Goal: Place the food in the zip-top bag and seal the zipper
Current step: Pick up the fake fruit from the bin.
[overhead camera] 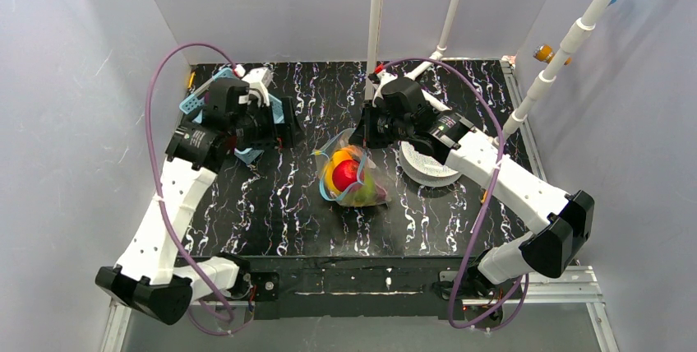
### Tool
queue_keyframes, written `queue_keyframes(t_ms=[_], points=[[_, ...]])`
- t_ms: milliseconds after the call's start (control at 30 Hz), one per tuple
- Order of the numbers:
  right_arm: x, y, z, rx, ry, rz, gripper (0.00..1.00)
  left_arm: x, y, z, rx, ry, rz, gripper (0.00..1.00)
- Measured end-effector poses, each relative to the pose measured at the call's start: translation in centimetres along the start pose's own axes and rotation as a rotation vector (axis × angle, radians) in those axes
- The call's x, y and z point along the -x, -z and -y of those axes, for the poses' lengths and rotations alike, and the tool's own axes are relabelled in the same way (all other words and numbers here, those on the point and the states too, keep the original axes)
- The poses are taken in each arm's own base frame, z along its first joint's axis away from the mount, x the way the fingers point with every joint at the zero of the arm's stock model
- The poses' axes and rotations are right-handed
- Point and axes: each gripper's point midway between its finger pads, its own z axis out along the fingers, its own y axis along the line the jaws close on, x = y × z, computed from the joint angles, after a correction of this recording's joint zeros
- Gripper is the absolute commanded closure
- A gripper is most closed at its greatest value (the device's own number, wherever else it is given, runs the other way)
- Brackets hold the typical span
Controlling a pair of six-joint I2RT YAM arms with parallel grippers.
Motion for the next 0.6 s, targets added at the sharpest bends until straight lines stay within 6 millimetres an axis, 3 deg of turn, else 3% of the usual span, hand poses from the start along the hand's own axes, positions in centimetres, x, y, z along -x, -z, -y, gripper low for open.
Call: queue_keyframes(t_ms=[267, 433, 600], points=[[0.1, 0.2, 0.0, 0.0, 0.005, 0.005, 0.99, 0.5, -4.0, -12.5, 0.406, 0.153, -0.092, 0.19], [0.1, 0.2, 0.0, 0.0, 0.005, 0.004, 0.99, -0.5, -8.5, -16.9, 0.514, 0.195, -0.228, 0.3], [0.0, 0.6, 0.0, -0.001, 0.005, 0.005, 0.99, -0.6, -12.6, -20.3, 0.599, 0.175, -0.315, 0.33]])
